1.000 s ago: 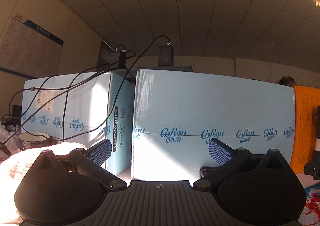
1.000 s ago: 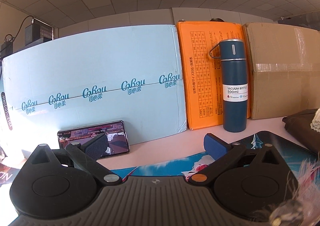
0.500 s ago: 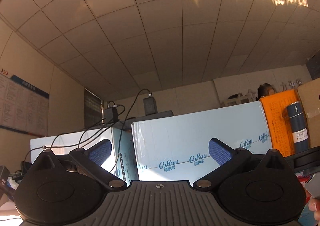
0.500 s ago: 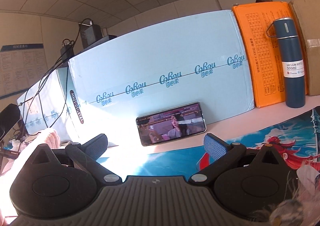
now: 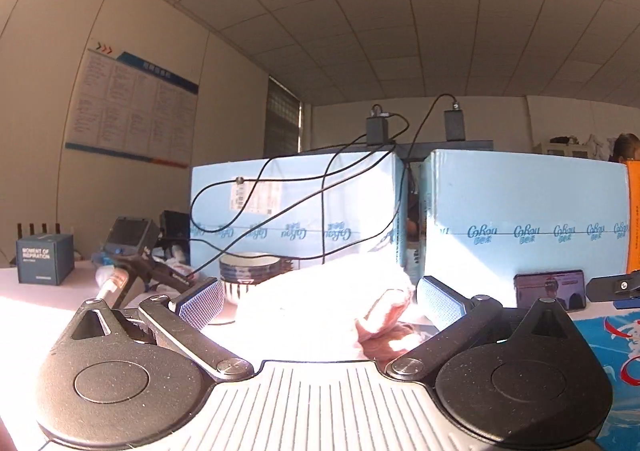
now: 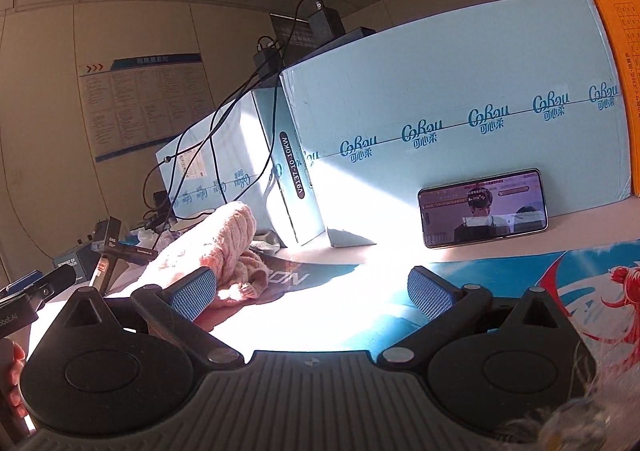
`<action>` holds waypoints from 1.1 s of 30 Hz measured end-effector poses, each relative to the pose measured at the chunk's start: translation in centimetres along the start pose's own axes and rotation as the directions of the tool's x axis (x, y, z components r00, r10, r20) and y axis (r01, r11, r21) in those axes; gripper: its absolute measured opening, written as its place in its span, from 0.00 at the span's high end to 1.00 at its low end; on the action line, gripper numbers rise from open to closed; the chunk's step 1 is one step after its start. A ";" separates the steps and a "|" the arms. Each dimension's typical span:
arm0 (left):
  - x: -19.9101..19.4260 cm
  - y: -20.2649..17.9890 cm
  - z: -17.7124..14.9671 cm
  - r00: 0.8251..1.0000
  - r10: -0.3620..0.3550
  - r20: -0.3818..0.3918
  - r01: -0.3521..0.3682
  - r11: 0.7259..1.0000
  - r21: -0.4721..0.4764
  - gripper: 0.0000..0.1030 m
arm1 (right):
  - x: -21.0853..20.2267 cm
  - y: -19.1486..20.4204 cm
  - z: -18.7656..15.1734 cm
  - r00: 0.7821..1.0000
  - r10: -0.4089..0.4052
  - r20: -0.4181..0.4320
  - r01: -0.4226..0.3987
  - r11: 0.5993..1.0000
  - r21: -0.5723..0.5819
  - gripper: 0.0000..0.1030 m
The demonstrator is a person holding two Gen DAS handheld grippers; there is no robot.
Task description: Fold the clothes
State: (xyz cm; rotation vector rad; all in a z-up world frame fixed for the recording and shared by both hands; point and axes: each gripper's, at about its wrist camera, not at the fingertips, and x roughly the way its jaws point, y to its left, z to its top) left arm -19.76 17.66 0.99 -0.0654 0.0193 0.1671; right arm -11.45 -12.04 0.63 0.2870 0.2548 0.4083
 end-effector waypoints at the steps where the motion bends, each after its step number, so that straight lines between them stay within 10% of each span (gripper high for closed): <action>1: 0.1 1.2 0.0 0.999 0.021 -0.026 -0.022 0.999 -0.025 0.00 | 0.1 0.3 -0.1 1.000 0.015 -0.011 -0.014 1.000 0.014 0.00; 14: -0.1 10.9 -3.1 0.953 0.193 -0.233 -0.243 0.947 -0.212 0.16 | 5.9 9.0 -2.5 0.951 0.204 -0.234 -0.185 0.977 0.101 0.09; 27: 0.7 12.7 -4.0 0.946 0.099 -0.310 -0.179 0.953 -0.243 0.18 | 17.4 13.7 -2.9 0.906 0.240 -0.349 -0.172 0.961 0.214 0.13; 33: 1.2 11.6 -4.0 0.943 0.077 -0.323 -0.148 0.968 -0.202 0.29 | 18.3 14.6 -4.0 0.927 0.135 -0.351 -0.068 0.978 0.196 0.38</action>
